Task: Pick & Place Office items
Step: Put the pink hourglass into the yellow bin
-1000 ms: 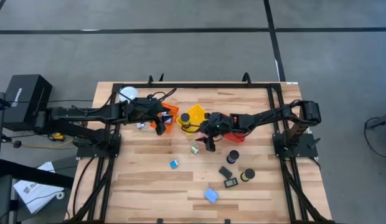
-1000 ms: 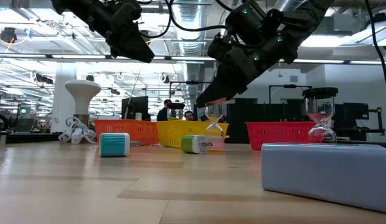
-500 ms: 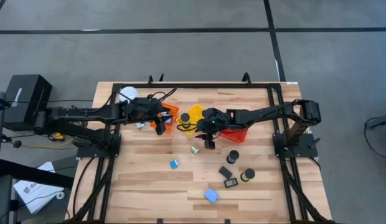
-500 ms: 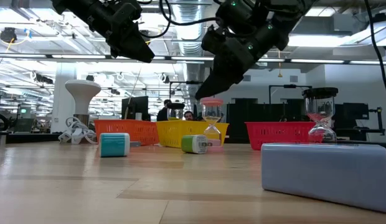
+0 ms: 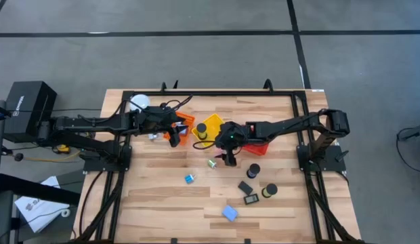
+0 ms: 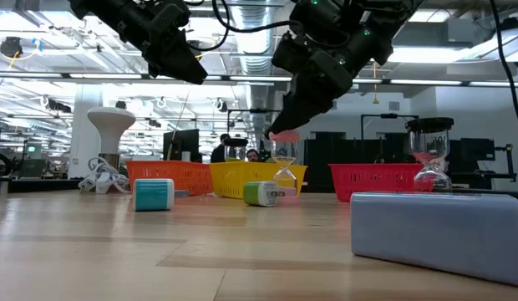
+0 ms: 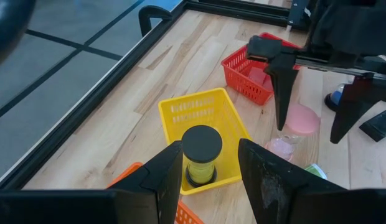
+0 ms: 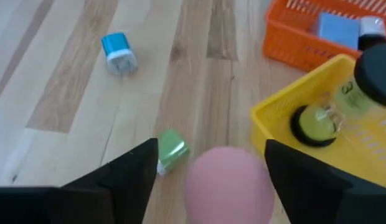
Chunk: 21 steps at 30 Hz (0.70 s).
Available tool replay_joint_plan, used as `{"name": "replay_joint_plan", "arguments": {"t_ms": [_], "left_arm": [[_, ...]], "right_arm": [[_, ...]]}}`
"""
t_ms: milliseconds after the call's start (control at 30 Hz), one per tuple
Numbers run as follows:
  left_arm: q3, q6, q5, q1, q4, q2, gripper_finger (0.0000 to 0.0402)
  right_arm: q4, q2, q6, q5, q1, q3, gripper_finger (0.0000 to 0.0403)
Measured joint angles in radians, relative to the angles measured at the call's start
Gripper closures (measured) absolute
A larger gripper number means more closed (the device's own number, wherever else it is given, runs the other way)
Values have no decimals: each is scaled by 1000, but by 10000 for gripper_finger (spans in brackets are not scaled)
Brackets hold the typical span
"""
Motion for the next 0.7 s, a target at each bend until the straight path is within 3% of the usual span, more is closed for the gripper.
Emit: {"name": "replay_joint_plan", "arguments": {"t_ms": [700], "left_arm": [[0,0,0,0,0,0,252]], "right_arm": [[-35,11,45,5,3,0,112]]}}
